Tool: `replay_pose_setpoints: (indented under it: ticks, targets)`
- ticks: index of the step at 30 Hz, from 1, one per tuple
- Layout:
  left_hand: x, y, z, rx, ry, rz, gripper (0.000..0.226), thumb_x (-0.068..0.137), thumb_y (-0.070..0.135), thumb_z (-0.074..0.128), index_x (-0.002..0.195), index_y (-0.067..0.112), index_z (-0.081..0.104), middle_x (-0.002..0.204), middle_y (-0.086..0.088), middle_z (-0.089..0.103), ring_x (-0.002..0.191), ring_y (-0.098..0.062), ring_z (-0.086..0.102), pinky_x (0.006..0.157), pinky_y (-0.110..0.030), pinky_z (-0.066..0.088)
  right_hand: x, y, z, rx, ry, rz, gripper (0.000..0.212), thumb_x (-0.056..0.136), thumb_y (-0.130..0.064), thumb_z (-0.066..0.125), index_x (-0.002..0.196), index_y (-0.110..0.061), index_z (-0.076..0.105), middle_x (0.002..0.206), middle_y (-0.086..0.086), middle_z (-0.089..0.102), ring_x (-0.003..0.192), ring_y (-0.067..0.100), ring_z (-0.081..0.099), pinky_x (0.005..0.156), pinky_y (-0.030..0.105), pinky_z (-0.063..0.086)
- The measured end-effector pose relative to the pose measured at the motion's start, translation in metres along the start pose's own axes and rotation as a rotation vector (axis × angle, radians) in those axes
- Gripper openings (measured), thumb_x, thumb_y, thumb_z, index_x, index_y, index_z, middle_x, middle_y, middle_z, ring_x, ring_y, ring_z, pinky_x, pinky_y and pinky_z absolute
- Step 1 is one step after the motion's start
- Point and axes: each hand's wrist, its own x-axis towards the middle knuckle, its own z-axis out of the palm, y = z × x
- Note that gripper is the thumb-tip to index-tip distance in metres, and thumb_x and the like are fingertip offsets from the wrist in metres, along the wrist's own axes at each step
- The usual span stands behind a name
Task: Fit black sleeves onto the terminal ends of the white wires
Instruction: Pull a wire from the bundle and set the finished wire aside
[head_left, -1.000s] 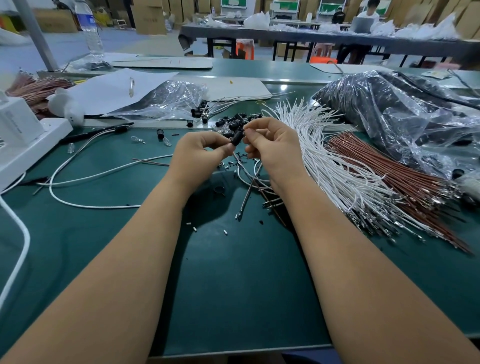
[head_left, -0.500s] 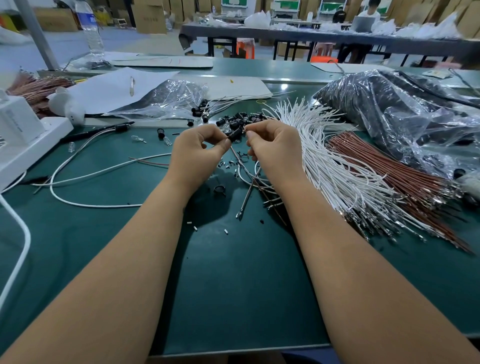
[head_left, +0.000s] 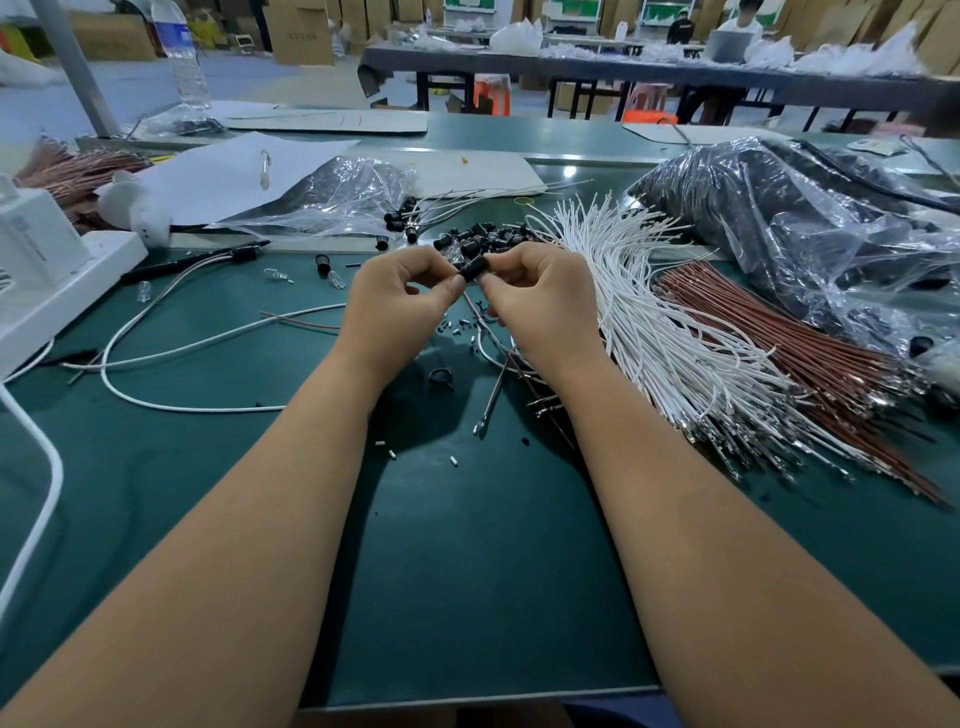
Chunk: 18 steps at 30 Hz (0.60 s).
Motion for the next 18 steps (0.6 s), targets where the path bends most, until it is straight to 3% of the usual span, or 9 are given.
replay_pose_setpoints:
  ticks: [4, 8, 12, 15, 18]
  targets:
    - [-0.0009, 0.0013, 0.0015, 0.044, -0.006, -0.018, 0.009, 0.088, 0.008, 0.063, 0.080, 0.005, 0.068, 0.060, 0.007, 0.055, 0.048, 0.004, 0.044, 0.051, -0.007, 0.032, -0.0009, 0.0007, 0.0009, -0.018, 0.001, -0.015, 0.006, 0.080, -0.005, 0.073, 0.083, -0.010, 0.074, 0.068, -0.002, 0.067, 0.064, 0.018, 0.066, 0.067, 0.036, 0.057]
    - [0.0006, -0.0007, 0.0012, 0.083, -0.021, -0.052, 0.009, 0.089, 0.014, 0.063, 0.086, 0.008, 0.068, 0.081, -0.009, 0.069, 0.066, -0.007, 0.054, 0.060, -0.011, 0.040, -0.0014, 0.0001, 0.0001, -0.006, 0.007, -0.022, 0.007, 0.080, -0.005, 0.073, 0.085, -0.009, 0.076, 0.070, 0.000, 0.069, 0.067, 0.023, 0.068, 0.069, 0.041, 0.057]
    - [0.0015, -0.0011, 0.0011, 0.091, -0.040, -0.042, 0.007, 0.090, 0.014, 0.061, 0.086, 0.012, 0.066, 0.083, -0.008, 0.069, 0.077, -0.012, 0.060, 0.067, -0.018, 0.043, -0.0011, -0.0015, -0.0004, 0.014, -0.002, -0.011, 0.009, 0.081, -0.004, 0.073, 0.089, -0.006, 0.076, 0.071, 0.002, 0.069, 0.067, 0.025, 0.068, 0.069, 0.043, 0.057]
    - [0.0026, -0.0004, 0.0017, 0.077, -0.064, -0.049, 0.006, 0.091, 0.012, 0.061, 0.087, 0.009, 0.065, 0.079, -0.005, 0.066, 0.072, -0.011, 0.058, 0.068, -0.020, 0.044, -0.0011, -0.0036, -0.0006, 0.067, -0.013, 0.019, 0.008, 0.080, -0.005, 0.075, 0.088, -0.009, 0.075, 0.068, -0.001, 0.069, 0.056, 0.014, 0.064, 0.064, 0.036, 0.058]
    - [0.0031, 0.0014, 0.0036, 0.072, -0.093, -0.058, 0.004, 0.091, 0.011, 0.062, 0.089, 0.009, 0.066, 0.074, -0.002, 0.065, 0.057, 0.003, 0.051, 0.059, -0.011, 0.041, -0.0005, -0.0037, -0.0016, 0.137, -0.017, 0.056, 0.012, 0.081, -0.004, 0.074, 0.082, -0.015, 0.072, 0.064, -0.005, 0.067, 0.049, 0.007, 0.060, 0.057, 0.026, 0.055]
